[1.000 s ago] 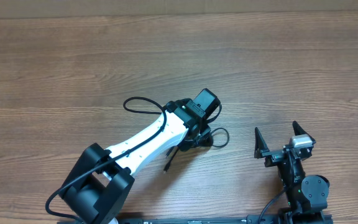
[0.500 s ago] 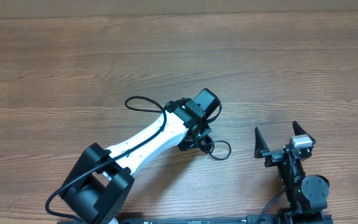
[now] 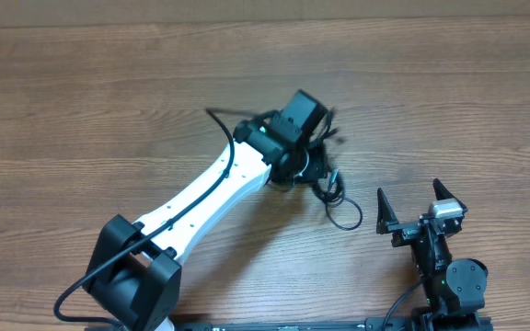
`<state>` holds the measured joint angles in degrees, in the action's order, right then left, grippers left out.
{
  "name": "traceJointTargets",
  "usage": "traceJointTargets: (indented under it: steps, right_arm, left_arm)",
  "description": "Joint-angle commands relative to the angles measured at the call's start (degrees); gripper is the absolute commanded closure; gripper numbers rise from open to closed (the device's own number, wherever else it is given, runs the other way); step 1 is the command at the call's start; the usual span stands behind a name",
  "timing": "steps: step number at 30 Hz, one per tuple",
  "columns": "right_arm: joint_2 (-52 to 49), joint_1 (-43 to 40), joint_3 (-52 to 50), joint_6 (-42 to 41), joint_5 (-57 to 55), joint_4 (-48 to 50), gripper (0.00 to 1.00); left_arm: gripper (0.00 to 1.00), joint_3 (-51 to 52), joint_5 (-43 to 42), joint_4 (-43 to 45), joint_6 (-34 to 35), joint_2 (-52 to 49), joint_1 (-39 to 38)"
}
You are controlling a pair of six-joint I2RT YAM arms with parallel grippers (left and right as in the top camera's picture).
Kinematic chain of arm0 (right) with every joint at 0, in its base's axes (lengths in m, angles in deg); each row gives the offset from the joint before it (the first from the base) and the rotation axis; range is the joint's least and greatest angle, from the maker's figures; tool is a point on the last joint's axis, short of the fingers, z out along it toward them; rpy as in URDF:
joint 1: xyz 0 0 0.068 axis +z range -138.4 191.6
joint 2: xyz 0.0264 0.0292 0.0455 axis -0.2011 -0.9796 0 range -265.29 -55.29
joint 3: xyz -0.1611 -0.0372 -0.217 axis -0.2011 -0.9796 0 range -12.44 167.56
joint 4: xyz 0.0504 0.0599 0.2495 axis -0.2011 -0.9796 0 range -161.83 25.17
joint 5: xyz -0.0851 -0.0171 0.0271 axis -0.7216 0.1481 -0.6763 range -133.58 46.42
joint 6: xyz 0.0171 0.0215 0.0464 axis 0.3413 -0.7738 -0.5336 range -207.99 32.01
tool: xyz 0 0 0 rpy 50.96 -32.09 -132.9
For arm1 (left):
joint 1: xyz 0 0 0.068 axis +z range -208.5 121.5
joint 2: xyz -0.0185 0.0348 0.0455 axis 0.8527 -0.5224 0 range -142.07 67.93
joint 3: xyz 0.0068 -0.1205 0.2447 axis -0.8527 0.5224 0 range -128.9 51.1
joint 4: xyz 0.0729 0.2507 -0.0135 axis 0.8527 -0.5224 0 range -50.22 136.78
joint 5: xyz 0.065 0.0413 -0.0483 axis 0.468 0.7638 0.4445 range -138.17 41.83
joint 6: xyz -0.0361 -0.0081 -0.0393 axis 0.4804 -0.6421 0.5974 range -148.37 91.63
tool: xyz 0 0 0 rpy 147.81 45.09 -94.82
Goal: Untangle cables
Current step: 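Lift the bundle with the left gripper, raising it up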
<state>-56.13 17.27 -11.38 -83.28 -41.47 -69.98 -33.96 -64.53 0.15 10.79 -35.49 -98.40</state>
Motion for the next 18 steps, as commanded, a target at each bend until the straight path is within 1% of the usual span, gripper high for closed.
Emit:
traceJointTargets:
  steps: [1, 4, 5, 6, 8, 13, 18]
  right_arm:
    - [0.7, -0.2, -0.6, -0.2, -0.5, 0.3, 0.00]
    - [0.7, -0.2, -0.6, -0.2, -0.6, 0.3, 0.00]
    - [0.7, -0.2, -0.6, -0.2, -0.5, 0.3, 0.00]
    - [0.7, -0.2, -0.6, -0.2, -0.5, 0.3, 0.00]
    - [0.7, -0.2, -0.6, -0.2, -0.5, 0.3, 0.00]
    - [0.7, -0.2, -0.6, -0.2, -0.5, 0.3, 0.00]
    - [0.7, -0.2, -0.6, -0.2, -0.5, 0.3, 0.00]
  left_arm:
    - [0.96, -4.3, -11.8, 0.2, -23.8, 2.0, 0.2]
    - [0.95, -5.4, -17.4, 0.2, -32.8, 2.0, 0.2]
    - [0.96, -5.6, -18.8, 0.2, -37.1, 2.0, 0.2]
    - [0.96, -5.6, -19.3, 0.2, -39.4, 2.0, 0.2]
    - [0.96, -5.6, -19.6, 0.2, -42.4, 2.0, 0.2]
    - [0.96, -5.6, -19.7, 0.2, -46.3, 2.0, 0.2]
    - [0.96, -5.7, -19.7, 0.2, -52.1, 2.0, 0.2]
